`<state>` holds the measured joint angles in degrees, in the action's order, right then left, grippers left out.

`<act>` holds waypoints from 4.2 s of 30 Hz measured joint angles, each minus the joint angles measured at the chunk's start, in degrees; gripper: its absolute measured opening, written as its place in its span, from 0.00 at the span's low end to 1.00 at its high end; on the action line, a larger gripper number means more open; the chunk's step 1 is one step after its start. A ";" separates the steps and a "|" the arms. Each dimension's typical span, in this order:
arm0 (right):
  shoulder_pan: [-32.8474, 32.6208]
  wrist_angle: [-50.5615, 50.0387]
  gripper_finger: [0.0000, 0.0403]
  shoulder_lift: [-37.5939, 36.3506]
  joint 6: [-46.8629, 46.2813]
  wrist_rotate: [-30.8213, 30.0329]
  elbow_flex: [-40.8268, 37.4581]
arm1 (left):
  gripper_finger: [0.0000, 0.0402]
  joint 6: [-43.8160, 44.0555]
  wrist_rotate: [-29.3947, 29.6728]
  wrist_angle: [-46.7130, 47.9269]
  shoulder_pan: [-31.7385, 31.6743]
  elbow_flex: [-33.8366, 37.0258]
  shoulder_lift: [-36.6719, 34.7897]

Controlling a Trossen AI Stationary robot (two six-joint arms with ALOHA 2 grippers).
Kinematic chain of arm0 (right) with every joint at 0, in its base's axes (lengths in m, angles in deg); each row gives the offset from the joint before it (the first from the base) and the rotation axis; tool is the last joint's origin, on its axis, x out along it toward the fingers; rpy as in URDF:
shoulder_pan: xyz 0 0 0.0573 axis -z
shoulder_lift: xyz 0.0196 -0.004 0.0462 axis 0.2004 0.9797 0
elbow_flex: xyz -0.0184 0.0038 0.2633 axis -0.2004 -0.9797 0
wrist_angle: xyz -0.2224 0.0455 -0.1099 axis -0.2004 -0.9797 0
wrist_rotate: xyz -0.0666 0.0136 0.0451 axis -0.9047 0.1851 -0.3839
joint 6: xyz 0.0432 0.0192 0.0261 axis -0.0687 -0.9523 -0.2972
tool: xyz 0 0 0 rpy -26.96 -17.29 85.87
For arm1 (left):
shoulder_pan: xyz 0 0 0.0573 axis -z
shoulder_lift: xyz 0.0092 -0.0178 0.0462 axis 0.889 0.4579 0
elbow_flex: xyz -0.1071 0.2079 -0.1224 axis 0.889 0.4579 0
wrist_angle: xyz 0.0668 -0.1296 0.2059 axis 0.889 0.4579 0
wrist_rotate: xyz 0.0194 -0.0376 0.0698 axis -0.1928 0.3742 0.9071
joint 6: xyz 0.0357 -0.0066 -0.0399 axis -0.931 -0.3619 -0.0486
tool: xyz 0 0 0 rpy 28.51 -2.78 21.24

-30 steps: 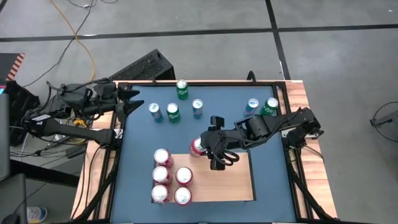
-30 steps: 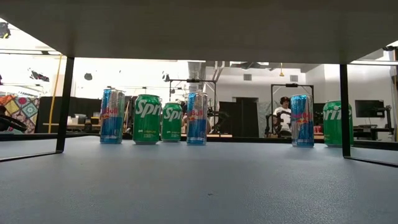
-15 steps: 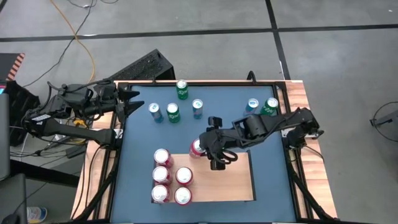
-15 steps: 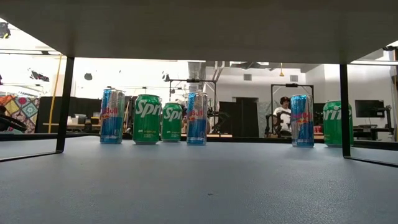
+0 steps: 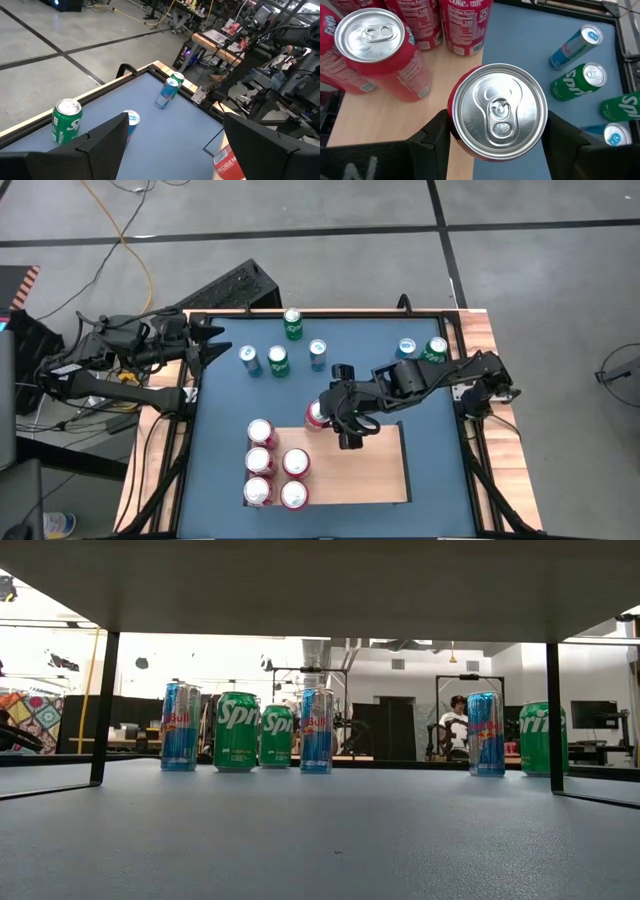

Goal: Place canned beverage on shelf
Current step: Put the orange soda can on the shelf aligned with the other orange soda cans

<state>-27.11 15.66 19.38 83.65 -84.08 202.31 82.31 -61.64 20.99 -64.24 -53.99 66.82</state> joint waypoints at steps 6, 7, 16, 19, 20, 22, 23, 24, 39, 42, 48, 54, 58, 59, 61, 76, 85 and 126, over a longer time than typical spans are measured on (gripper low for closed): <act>0.34 -0.02 0.56 0.01 0.64 1.11 0.00 | 0.77 0.16 0.00 0.00 0.00 0.00 0.00; 0.35 -0.04 0.56 -0.02 0.97 1.13 0.00 | 0.77 0.18 0.00 0.00 0.02 0.00 0.00; 0.28 0.92 0.56 -0.02 5.10 4.99 0.00 | 0.77 0.75 0.02 0.00 0.02 0.00 0.00; 0.28 1.31 0.56 -0.02 6.67 7.12 0.00 | 0.77 0.83 0.02 0.00 0.02 0.00 0.00; 0.28 1.19 0.56 -0.02 6.73 7.91 0.00 | 0.77 1.06 0.02 0.00 0.02 0.00 0.00; 0.26 0.69 0.56 -0.02 6.82 8.83 0.00 | 0.77 1.21 0.02 0.00 0.00 0.00 0.00; 0.26 0.67 0.56 0.35 7.21 8.93 0.00 | 0.77 1.21 0.02 0.00 0.01 0.00 0.00; 0.26 0.84 0.56 0.63 7.78 9.02 0.00 | 0.77 1.34 0.02 0.00 0.00 0.00 0.00; -0.94 0.01 0.56 4.74 8.11 10.75 -0.04 | 0.77 2.63 0.02 0.98 0.02 0.00 0.00; -1.22 0.63 0.56 4.88 7.82 11.28 0.04 | 0.77 2.60 0.02 1.01 0.02 0.00 0.00; -1.33 0.29 0.58 4.88 6.39 11.36 0.04 | 0.77 2.58 0.02 1.01 0.02 0.00 0.02; -1.29 0.16 0.67 4.92 6.01 11.47 0.04 | 0.77 2.08 0.01 1.01 0.02 0.00 0.01; -1.25 0.18 0.72 4.99 6.00 11.46 0.04 | 0.77 2.06 -0.52 1.01 0.00 0.00 0.02; -1.21 0.23 0.73 4.99 6.01 11.46 0.04 | 0.77 2.04 -0.57 1.01 0.02 0.00 0.02; -1.11 0.57 0.74 5.01 6.03 11.45 0.00 | 0.77 1.60 -0.55 1.01 0.00 0.00 0.02; -0.44 0.76 0.79 5.11 6.12 11.47 7.08 | 0.77 1.53 -0.72 1.01 0.00 0.00 0.00; -1.15 -6.97 0.76 3.46 3.07 5.80 14.17 | 0.77 1.48 -0.70 1.01 0.00 0.00 0.00; -11.95 43.01 0.00 -27.95 -23.95 -11.04 -55.00 | 0.77 3.37 0.76 0.79 0.00 0.00 0.02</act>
<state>-39.06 58.66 -8.56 59.70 -95.13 147.31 85.68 -60.88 21.78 -64.24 -53.99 66.84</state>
